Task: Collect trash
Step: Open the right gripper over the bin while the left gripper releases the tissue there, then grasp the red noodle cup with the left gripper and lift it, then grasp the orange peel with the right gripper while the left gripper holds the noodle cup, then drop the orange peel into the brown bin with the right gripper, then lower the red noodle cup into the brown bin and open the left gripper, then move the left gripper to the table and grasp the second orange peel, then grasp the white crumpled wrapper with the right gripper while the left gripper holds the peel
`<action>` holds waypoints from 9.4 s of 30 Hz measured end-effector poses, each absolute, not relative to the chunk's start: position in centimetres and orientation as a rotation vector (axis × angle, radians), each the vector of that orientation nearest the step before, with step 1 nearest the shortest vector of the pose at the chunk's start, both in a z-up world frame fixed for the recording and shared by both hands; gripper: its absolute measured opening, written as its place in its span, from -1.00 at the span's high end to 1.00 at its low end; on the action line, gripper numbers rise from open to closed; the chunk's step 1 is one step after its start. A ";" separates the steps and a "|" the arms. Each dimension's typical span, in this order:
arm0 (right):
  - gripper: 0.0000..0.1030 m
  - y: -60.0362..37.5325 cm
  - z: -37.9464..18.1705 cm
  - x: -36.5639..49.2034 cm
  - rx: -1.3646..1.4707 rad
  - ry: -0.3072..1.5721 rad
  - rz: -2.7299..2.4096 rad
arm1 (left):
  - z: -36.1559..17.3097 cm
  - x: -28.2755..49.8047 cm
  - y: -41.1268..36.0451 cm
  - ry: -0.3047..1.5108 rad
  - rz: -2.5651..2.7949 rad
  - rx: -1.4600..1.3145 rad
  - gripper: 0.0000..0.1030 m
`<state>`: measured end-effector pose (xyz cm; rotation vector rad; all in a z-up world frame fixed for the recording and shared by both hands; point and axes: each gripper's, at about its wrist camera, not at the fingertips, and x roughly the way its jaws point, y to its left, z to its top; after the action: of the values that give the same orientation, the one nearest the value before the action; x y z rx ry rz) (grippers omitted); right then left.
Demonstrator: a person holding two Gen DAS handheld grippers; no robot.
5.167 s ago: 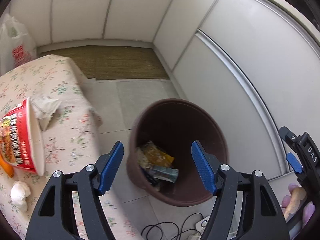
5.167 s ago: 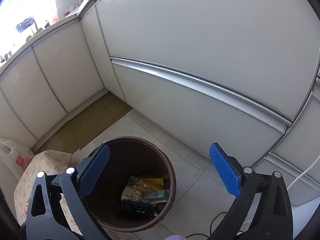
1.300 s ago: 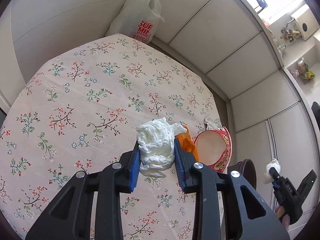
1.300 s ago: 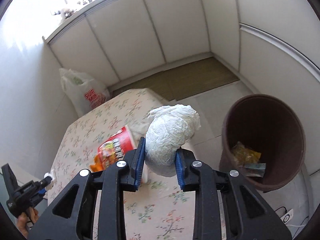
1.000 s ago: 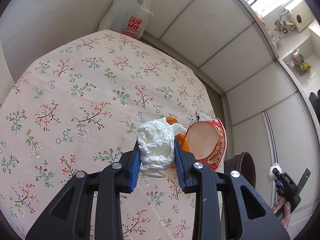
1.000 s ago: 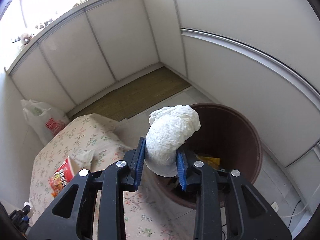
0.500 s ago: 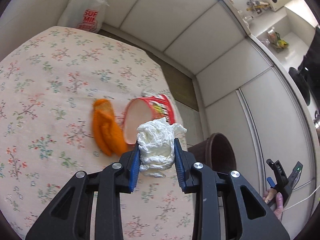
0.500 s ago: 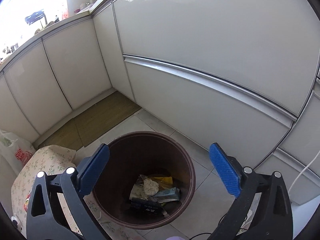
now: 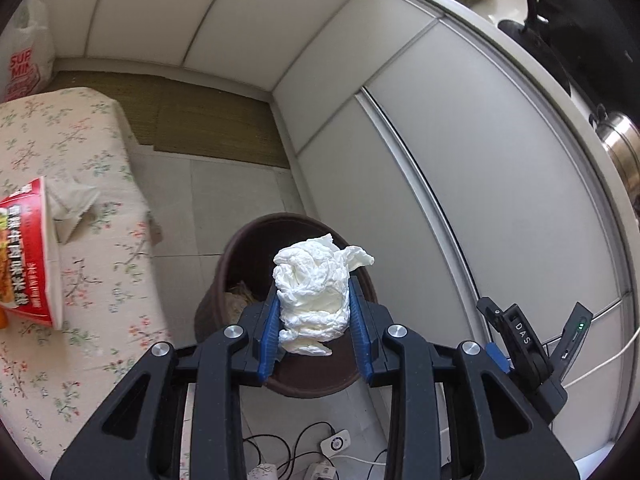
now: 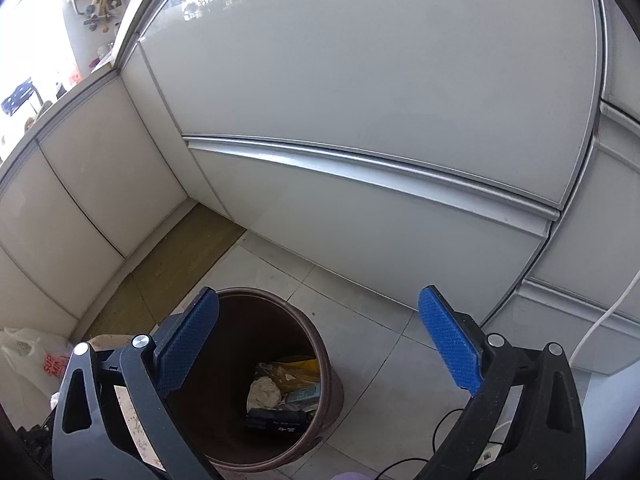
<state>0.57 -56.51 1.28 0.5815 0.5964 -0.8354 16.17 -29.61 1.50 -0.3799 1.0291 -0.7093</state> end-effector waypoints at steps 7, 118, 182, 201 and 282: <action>-0.86 -58.4 0.9 -0.3 0.648 0.593 -0.848 | -0.1 16.5 -36.0 1.094 -0.755 -0.330 0.37; -0.24 -8.3 -11.0 23.1 -0.080 1.304 0.274 | -0.1 13.0 13.9 0.757 -0.015 -0.688 -0.59; -0.86 -46.7 -0.9 5.8 0.342 0.585 -0.822 | -2.3 14.4 -6.0 0.832 -0.254 -0.304 -0.59; -0.86 -55.5 -0.7 -2.2 0.746 0.437 -0.897 | 1.7 14.9 -37.9 0.948 -0.695 -0.164 -0.60; -0.86 -26.7 -3.3 18.1 0.123 0.835 -0.243 | -7.3 15.0 4.2 1.069 -0.111 -0.473 0.55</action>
<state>18.09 -26.67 -3.33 0.1232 0.8345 -0.2429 15.01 4.18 -7.29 -0.4733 1.0688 -0.1115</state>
